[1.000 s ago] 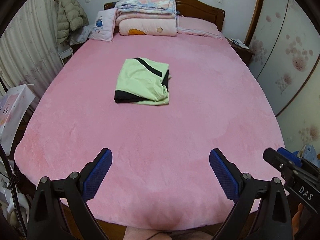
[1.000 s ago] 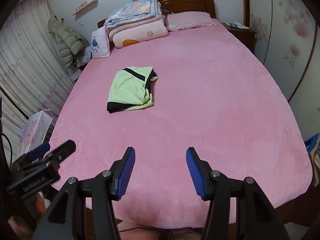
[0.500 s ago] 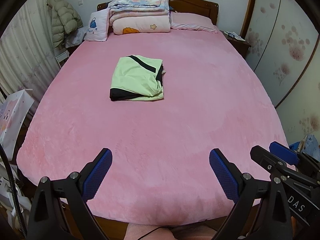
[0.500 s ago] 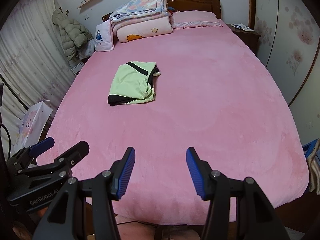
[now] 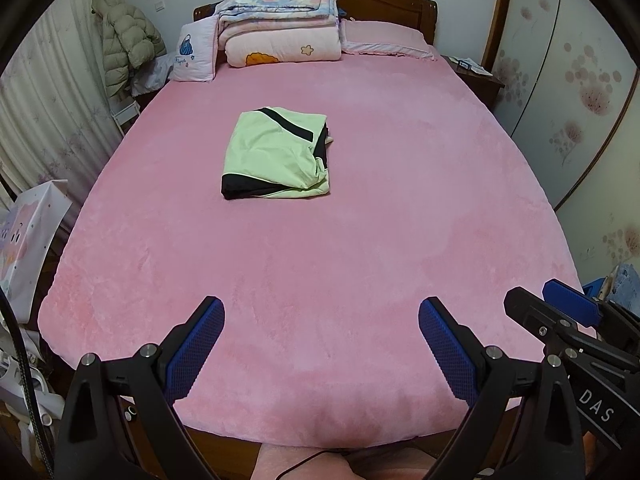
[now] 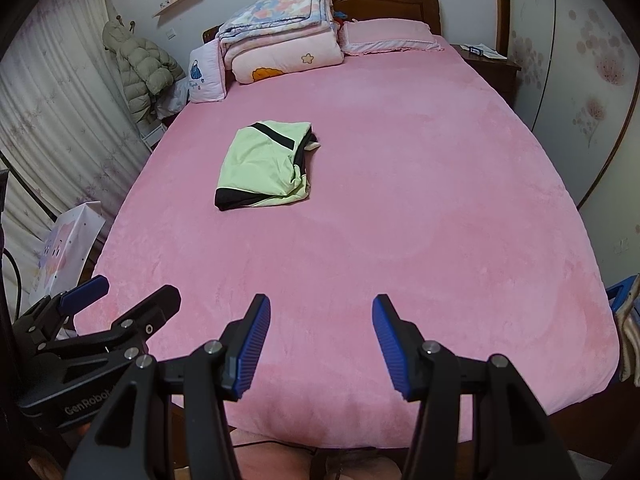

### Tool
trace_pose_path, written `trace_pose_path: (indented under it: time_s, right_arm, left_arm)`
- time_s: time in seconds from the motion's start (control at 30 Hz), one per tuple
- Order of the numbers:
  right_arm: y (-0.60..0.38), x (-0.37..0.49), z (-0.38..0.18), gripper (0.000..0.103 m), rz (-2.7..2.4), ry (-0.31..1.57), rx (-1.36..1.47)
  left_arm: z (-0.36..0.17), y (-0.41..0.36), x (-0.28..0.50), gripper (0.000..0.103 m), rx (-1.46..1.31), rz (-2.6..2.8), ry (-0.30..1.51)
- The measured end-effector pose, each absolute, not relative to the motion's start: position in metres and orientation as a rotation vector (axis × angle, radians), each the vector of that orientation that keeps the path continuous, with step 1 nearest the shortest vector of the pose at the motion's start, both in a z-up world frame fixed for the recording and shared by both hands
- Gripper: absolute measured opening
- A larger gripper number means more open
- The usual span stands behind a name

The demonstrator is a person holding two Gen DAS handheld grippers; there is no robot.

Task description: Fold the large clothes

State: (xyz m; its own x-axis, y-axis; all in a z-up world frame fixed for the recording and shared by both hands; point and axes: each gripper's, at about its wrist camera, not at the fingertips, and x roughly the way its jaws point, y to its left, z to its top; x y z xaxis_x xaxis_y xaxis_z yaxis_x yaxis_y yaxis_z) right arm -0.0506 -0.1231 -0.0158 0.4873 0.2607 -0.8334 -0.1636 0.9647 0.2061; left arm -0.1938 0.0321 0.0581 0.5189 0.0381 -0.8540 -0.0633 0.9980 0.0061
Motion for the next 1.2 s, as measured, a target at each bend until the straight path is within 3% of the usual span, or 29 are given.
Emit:
trace_pose_path:
  time_s: [1.2]
  right_arm:
    - [-0.131,-0.045,-0.02,0.053,0.237,1.05,0.114]
  left_arm:
    - [0.054,0.042,-0.185,0.097,-0.019,0.025,1.044]
